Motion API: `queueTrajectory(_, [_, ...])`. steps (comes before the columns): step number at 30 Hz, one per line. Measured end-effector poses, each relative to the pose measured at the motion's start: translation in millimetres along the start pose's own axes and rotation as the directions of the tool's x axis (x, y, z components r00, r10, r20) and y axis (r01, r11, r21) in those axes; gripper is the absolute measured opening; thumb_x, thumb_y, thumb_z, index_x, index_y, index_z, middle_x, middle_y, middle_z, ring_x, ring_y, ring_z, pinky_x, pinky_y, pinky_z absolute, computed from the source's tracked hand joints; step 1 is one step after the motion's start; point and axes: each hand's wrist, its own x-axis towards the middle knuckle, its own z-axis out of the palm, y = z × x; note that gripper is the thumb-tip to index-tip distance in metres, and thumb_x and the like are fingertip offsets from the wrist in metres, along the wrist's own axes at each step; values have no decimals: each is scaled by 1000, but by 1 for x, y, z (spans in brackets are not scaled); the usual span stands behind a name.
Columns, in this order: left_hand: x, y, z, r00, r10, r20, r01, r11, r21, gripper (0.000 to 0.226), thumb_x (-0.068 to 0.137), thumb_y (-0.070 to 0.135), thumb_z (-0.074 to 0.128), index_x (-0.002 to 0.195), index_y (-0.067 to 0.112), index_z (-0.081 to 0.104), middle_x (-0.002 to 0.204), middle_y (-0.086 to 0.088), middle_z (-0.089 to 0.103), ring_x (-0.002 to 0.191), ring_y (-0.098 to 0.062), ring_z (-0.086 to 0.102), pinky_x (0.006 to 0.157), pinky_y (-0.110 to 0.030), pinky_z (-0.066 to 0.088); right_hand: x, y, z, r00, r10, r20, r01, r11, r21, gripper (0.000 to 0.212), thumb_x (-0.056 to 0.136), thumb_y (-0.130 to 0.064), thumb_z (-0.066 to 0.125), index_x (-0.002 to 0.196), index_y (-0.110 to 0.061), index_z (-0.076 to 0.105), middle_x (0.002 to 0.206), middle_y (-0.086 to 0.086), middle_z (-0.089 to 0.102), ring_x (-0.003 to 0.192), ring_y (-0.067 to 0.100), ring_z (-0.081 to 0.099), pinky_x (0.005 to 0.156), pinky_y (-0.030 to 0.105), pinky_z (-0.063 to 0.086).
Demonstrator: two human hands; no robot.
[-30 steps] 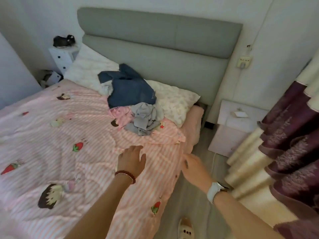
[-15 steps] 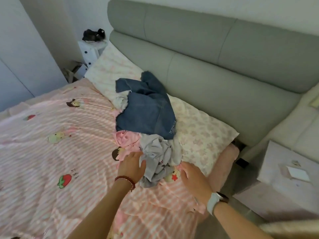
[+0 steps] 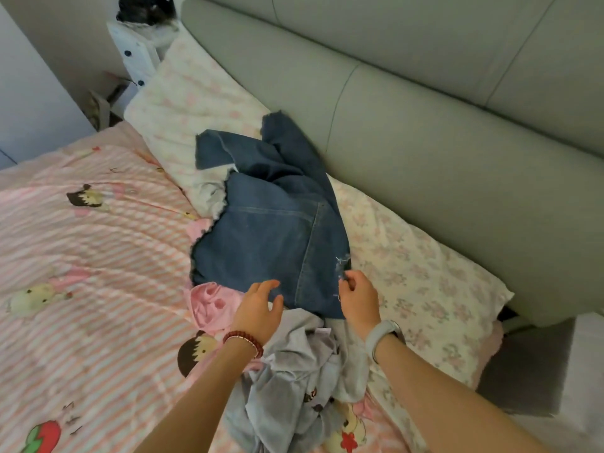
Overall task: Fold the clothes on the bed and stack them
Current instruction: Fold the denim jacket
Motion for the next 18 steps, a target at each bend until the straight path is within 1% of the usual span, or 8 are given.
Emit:
queueTrajectory(3, [4, 8, -21, 992, 67, -110, -82, 987, -139, 30, 91, 10, 54, 120, 5, 56, 118, -12, 57, 106, -24, 56, 91, -30, 42, 1, -37, -5, 967, -248, -58, 249, 968, 20, 22, 97, -12, 44, 112, -7, 59, 86, 3, 61, 74, 18, 56, 69, 34, 47])
queueTrajectory(6, [6, 27, -57, 975, 19, -220, -99, 928, -359, 20, 92, 11, 54, 110, 13, 61, 110, -6, 60, 93, -16, 58, 81, -26, 47, -14, -69, -20, 860, -505, 69, 501, 863, 70, 22, 94, -9, 50, 111, -4, 63, 94, -1, 63, 81, 8, 57, 74, 19, 48])
queueTrajectory(8, [4, 40, -81, 991, -130, -33, 79, 766, -638, 9, 93, 22, 53, 97, 23, 60, 104, -1, 62, 84, -13, 62, 69, -26, 54, -39, -76, -30, 726, -663, 183, 668, 743, 38, 21, 91, -9, 54, 107, -1, 66, 90, 6, 64, 78, 6, 55, 72, 12, 43])
queueTrajectory(10, [-1, 51, -97, 943, -184, 276, 330, 609, -721, 14, 88, 35, 57, 98, 25, 57, 97, 2, 60, 74, -9, 62, 56, -24, 53, -70, -72, -34, 613, -740, 279, 771, 636, -7, 21, 90, -14, 55, 100, -2, 69, 79, 9, 62, 71, 8, 52, 67, 10, 37])
queueTrajectory(11, [-8, 53, -97, 917, -179, 358, 384, 640, -666, 25, 84, 35, 61, 105, 22, 54, 95, 2, 60, 68, -7, 62, 51, -22, 51, -86, -67, -33, 565, -764, 311, 809, 587, -26, 21, 89, -17, 55, 96, -4, 70, 76, 8, 61, 69, 11, 52, 64, 13, 37])
queueTrajectory(13, [-21, 52, -86, 924, -169, 344, 310, 856, -413, 49, 79, 24, 72, 119, 17, 45, 100, -4, 61, 72, -12, 64, 59, -26, 54, -114, -56, -30, 502, -786, 361, 850, 526, -37, 22, 88, -20, 54, 92, -7, 71, 74, 5, 62, 66, 14, 54, 61, 20, 39])
queueTrajectory(15, [-37, 44, -71, 960, -192, 203, 218, 969, -114, 54, 80, 14, 70, 128, 10, 45, 115, -12, 60, 99, -27, 62, 83, -35, 51, -134, -39, -32, 512, -768, 386, 841, 539, -44, 22, 89, -23, 53, 91, -10, 71, 75, 2, 63, 66, 13, 55, 62, 19, 40])
queueTrajectory(18, [-64, 35, -68, 940, -328, 99, 338, 845, -414, 41, 86, 0, 58, 125, 2, 46, 117, -21, 60, 90, -33, 61, 70, -39, 57, -144, -14, -44, 678, -603, 420, 707, 691, -150, 26, 95, -27, 49, 112, -12, 62, 98, 2, 62, 88, 16, 56, 79, 21, 41])
